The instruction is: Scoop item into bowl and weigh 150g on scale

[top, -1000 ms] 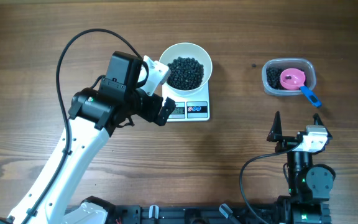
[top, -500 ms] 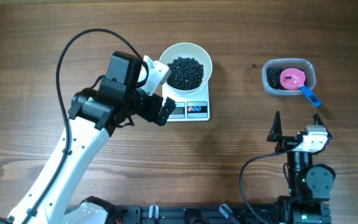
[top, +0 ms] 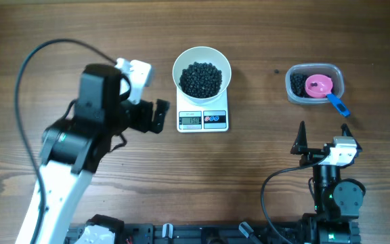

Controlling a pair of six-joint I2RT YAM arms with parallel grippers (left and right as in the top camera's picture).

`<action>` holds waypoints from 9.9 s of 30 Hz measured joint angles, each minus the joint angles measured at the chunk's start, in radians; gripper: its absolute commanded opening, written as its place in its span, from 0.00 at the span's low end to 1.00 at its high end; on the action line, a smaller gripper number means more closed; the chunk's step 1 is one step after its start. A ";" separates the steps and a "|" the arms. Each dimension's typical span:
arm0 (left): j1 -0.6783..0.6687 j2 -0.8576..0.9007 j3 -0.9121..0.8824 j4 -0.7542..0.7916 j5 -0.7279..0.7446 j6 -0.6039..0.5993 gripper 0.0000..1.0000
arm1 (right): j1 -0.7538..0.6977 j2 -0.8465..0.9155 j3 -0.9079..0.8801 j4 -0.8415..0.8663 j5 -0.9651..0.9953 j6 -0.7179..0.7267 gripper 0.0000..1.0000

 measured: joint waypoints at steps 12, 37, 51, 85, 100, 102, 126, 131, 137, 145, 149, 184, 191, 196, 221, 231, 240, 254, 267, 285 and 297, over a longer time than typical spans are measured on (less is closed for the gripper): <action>0.183 -0.298 -0.316 0.282 -0.039 -0.073 1.00 | 0.000 0.000 0.000 0.000 0.000 0.000 1.00; 0.436 -0.771 -0.747 0.628 -0.017 -0.146 1.00 | 0.000 0.000 0.000 0.000 -0.003 0.000 1.00; 0.446 -1.006 -0.898 0.672 0.006 -0.211 1.00 | 0.000 0.000 0.000 0.000 -0.003 0.000 1.00; 0.303 -1.112 -1.174 0.818 0.021 -0.255 1.00 | 0.000 0.000 0.000 0.000 -0.003 0.000 1.00; 0.294 -1.113 -1.174 0.817 0.005 -0.206 1.00 | 0.000 0.000 0.000 0.000 -0.003 0.000 1.00; 0.294 -1.113 -1.174 0.816 0.003 -0.174 1.00 | 0.000 0.000 0.000 0.000 -0.003 0.000 1.00; 0.293 -1.113 -1.174 0.805 -0.097 -0.111 1.00 | 0.000 0.000 0.000 0.000 -0.003 0.000 1.00; 0.293 -1.113 -1.174 0.805 -0.099 -0.111 1.00 | 0.000 0.000 0.000 0.000 -0.003 0.000 1.00; 0.293 -1.113 -1.174 0.805 -0.099 -0.081 1.00 | 0.000 0.000 0.000 0.000 -0.003 0.000 1.00; 0.293 -1.113 -1.174 0.805 -0.100 -0.032 1.00 | 0.000 0.000 0.000 0.000 -0.003 0.000 1.00; 0.293 -1.113 -1.174 0.805 -0.100 -0.028 1.00 | 0.000 0.000 0.000 0.000 -0.003 0.000 1.00; 0.293 -1.113 -1.174 0.805 -0.103 -0.063 1.00 | 0.000 0.000 0.000 0.000 -0.003 0.000 1.00; 0.293 -1.113 -1.174 0.805 -0.104 -0.063 1.00 | 0.000 0.000 0.000 0.000 -0.003 0.000 1.00; 0.293 -1.113 -1.174 0.805 -0.104 -0.063 1.00 | 0.000 0.000 0.000 0.000 -0.003 0.000 1.00; 0.293 -1.113 -1.174 0.805 -0.107 -0.063 1.00 | 0.000 -0.001 0.000 0.000 -0.003 0.000 1.00; 0.293 -1.113 -1.174 0.805 -0.107 -0.063 1.00 | 0.000 -0.001 0.000 0.000 -0.019 0.000 1.00; 0.293 -1.113 -1.174 0.805 -0.107 -0.063 1.00 | 0.000 -0.001 0.000 -0.001 -0.041 0.000 1.00; 0.293 -1.113 -1.174 0.805 -0.107 -0.063 1.00 | 0.000 -0.001 0.000 -0.001 -0.044 0.000 1.00; 0.293 -1.113 -1.174 0.805 -0.107 -0.063 1.00 | 0.000 -0.001 0.000 -0.001 -0.045 0.000 1.00; 0.293 -1.113 -1.174 0.805 -0.107 -0.063 1.00 | 0.000 -0.001 0.000 -0.001 -0.045 0.000 1.00; 0.293 -1.113 -1.174 0.805 -0.107 -0.063 1.00 | 0.000 -0.001 0.000 -0.001 -0.045 0.000 1.00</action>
